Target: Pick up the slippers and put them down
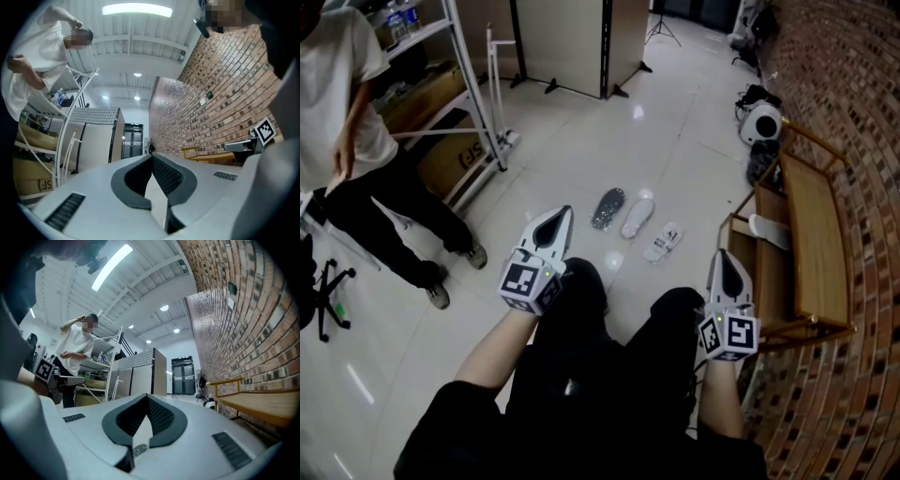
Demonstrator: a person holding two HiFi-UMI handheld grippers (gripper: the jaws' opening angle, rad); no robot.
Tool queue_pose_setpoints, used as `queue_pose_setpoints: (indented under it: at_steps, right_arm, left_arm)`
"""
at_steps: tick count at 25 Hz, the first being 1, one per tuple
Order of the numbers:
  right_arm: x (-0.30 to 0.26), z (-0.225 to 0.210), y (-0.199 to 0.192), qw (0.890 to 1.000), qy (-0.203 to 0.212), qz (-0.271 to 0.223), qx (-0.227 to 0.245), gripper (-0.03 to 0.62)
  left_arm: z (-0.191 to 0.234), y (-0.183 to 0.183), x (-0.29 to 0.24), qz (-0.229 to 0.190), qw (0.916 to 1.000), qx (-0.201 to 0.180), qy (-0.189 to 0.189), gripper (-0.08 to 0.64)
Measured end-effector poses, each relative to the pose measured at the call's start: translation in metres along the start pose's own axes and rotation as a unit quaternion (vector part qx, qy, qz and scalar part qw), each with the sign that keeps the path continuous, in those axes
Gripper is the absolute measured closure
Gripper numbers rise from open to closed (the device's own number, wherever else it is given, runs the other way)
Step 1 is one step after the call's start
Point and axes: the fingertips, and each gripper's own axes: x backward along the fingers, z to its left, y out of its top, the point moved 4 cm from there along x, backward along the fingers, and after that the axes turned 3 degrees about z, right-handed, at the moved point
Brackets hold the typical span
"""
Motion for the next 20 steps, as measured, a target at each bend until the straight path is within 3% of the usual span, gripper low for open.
queue_pose_setpoints:
  at_steps: [2,5,11,20]
  right_arm:
    - [0.008,-0.001,-0.011,1.000,-0.003,-0.001,-0.002,0.584]
    - [0.013,0.000,-0.024,1.000,0.004,-0.006,-0.006,0.584]
    - [0.016,0.004,-0.037,1.000,0.001,0.004,-0.012,0.588]
    - [0.016,0.001,-0.041,1.000,-0.003,0.006,-0.009,0.588]
  left_arm:
    - [0.004,-0.007,0.012,-0.010,0.9999,0.007,0.007,0.557]
    - [-0.003,-0.016,0.023,0.005,0.9998,0.015,0.011,0.557]
    - [-0.020,-0.038,0.026,0.011,0.9993,-0.024,-0.027,0.557]
    - [-0.025,-0.038,0.024,0.013,0.9984,-0.038,-0.038,0.557]
